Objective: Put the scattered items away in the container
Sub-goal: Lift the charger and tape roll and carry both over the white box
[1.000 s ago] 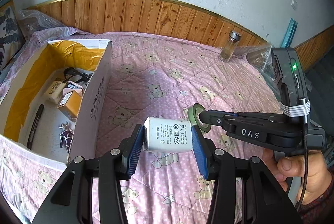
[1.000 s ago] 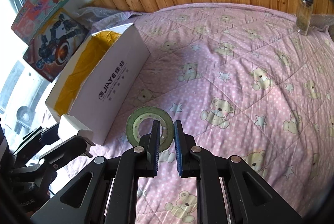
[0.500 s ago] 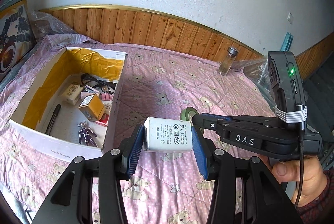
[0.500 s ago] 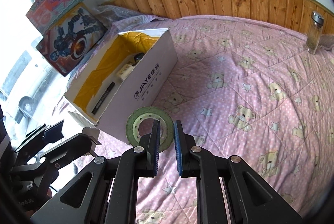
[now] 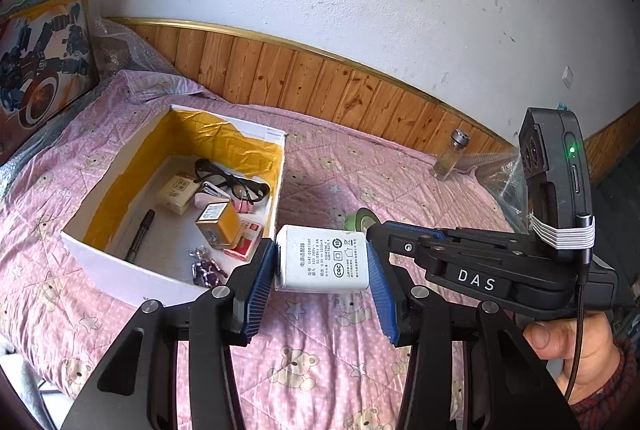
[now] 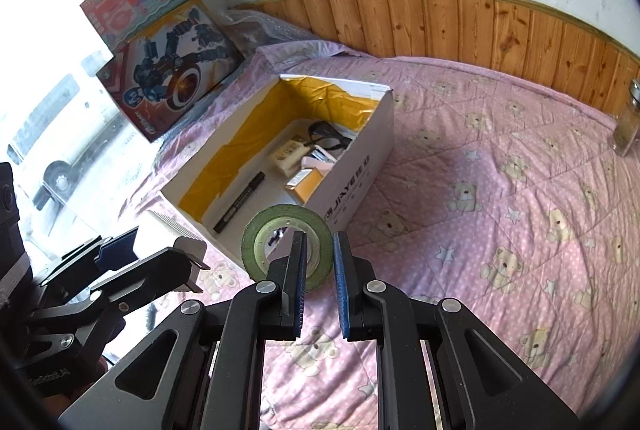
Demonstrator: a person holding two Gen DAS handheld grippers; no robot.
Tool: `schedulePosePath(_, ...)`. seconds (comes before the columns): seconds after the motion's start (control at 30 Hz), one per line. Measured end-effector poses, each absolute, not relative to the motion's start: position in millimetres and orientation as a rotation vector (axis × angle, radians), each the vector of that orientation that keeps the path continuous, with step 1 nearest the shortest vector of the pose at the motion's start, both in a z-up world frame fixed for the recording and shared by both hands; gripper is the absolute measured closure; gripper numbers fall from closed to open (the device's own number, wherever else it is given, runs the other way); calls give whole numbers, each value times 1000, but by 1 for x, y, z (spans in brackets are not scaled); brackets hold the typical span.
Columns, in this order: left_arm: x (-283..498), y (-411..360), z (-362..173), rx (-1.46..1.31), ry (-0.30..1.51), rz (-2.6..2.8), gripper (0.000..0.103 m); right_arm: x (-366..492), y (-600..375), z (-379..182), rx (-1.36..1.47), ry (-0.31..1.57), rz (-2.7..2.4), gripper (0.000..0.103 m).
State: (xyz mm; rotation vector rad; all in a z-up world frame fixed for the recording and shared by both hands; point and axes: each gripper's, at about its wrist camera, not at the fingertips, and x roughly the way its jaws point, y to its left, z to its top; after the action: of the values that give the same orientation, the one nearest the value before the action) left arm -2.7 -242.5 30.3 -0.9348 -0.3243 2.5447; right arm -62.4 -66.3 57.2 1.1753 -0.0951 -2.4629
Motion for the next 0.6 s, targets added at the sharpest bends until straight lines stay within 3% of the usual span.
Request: schedulePosePath(0.6, -44, -319, 22, -965, -470, 2649, 56, -113, -141, 66, 1152, 22, -2375, 90)
